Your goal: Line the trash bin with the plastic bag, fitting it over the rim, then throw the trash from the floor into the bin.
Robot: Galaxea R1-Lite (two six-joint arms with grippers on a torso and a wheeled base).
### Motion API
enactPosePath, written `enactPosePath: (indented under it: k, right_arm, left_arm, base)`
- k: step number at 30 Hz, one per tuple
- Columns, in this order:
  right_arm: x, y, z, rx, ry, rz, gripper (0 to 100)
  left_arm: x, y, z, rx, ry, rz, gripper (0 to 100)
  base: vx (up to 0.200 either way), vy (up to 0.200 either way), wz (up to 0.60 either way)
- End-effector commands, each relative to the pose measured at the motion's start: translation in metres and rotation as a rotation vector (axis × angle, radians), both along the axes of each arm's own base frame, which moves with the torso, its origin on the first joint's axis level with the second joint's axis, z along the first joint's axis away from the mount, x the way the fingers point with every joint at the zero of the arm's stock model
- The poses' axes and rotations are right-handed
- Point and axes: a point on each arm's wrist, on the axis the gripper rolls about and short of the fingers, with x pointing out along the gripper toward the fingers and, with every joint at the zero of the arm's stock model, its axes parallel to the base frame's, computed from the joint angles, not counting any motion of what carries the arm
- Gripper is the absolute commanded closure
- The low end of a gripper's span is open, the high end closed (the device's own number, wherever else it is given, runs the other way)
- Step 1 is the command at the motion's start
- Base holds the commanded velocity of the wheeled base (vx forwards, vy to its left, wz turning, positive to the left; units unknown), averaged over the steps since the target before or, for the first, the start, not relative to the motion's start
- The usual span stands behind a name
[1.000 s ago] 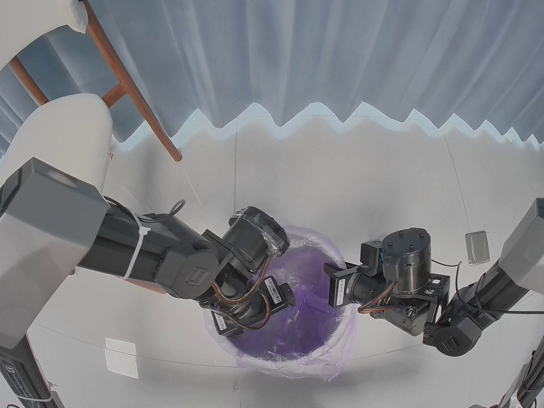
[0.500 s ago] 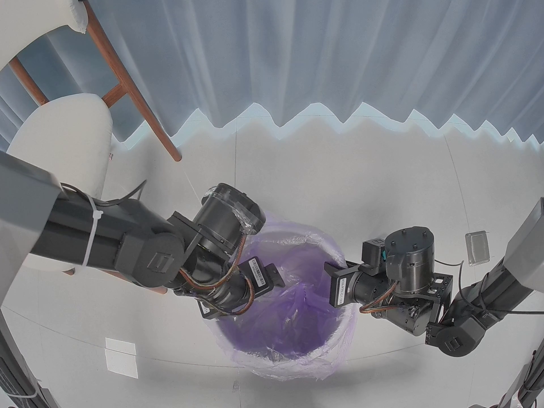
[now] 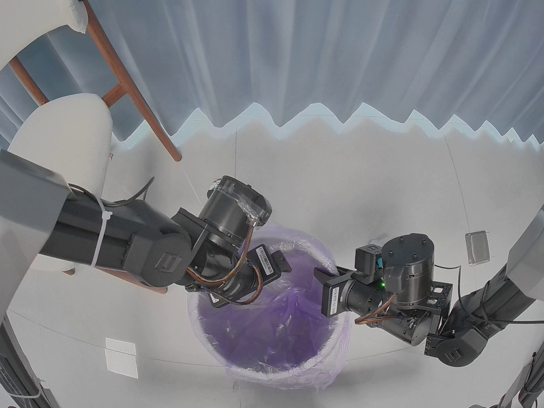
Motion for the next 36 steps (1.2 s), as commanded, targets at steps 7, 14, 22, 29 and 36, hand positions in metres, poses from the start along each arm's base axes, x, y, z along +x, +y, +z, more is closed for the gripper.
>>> enactPosePath:
  k: [7, 14, 22, 29, 36]
  right_arm:
    - [-0.004, -0.003, 0.000, -0.002, 0.001, 0.003, 100]
    - [-0.001, -0.004, -0.003, -0.007, 0.008, -0.006, 100]
    - [0.004, -0.007, -0.006, -0.012, 0.016, -0.025, 100]
    - [0.010, -0.011, -0.008, -0.015, 0.019, -0.046, 100]
    - [0.010, -0.011, -0.006, -0.010, 0.015, -0.045, 100]
  left_arm:
    - [0.025, 0.012, -0.001, -0.004, -0.017, 0.072, 0]
    - [0.005, -0.006, -0.002, 0.008, -0.003, 0.002, 0]
    - [-0.014, -0.010, -0.021, 0.060, 0.055, -0.042, 0]
    - [-0.043, -0.025, -0.032, 0.080, 0.108, -0.105, 0]
    - [-0.048, -0.032, -0.035, 0.084, 0.100, -0.128, 0]
  base:
    - [0.000, 0.000, 0.00]
    - [0.000, 0.000, 0.00]
    - [0.000, 0.000, 0.00]
    - [0.000, 0.000, 0.00]
    - [0.000, 0.000, 0.00]
